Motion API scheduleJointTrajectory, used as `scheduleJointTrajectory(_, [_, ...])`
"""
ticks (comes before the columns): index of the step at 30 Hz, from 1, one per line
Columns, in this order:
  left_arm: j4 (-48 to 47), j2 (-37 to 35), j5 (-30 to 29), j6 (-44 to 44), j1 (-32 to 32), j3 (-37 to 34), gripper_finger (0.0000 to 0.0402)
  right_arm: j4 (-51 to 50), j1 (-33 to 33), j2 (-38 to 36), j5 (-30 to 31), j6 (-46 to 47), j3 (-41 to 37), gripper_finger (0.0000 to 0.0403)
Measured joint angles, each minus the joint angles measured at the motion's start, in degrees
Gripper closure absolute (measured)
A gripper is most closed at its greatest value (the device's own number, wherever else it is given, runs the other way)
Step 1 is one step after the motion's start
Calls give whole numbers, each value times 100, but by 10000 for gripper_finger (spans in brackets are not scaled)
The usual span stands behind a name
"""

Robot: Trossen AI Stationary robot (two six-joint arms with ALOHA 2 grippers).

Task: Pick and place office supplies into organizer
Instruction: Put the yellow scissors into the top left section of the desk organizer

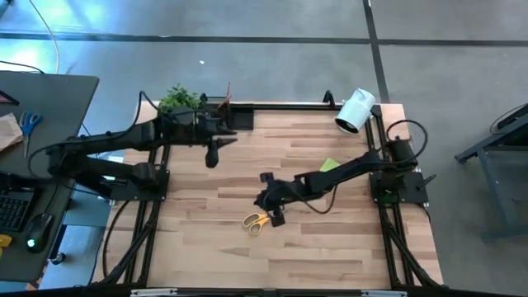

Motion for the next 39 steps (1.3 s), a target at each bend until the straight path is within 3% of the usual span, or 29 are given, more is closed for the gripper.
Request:
scheduleJointTrajectory(8, [-293, -2, -796, -364, -1062, -2, 318, -814, 88, 838, -24, 42, 894, 403])
scheduleJointTrajectory(14, [-331, -111, -1218, -383, -1571, -6, 319, -545, 101, 925, -179, -10, 959, 399])
scheduleJointTrajectory(23, [-492, -513, -1476, -436, -1738, -2, 319, -194, 136, 1435, -156, -67, 970, 302])
scheduleJointTrajectory(27, [-645, -578, -1492, -528, -1735, -2, 319, -199, 129, 1527, -160, -67, 970, 279])
scheduleJointTrajectory(35, [-663, -572, -1491, -538, -1735, -2, 319, -319, 129, 1524, -211, -344, 959, 313])
scheduleJointTrajectory(39, [-711, -573, -1487, -535, -1735, -2, 319, -478, 88, 1514, -820, -399, 961, 351])
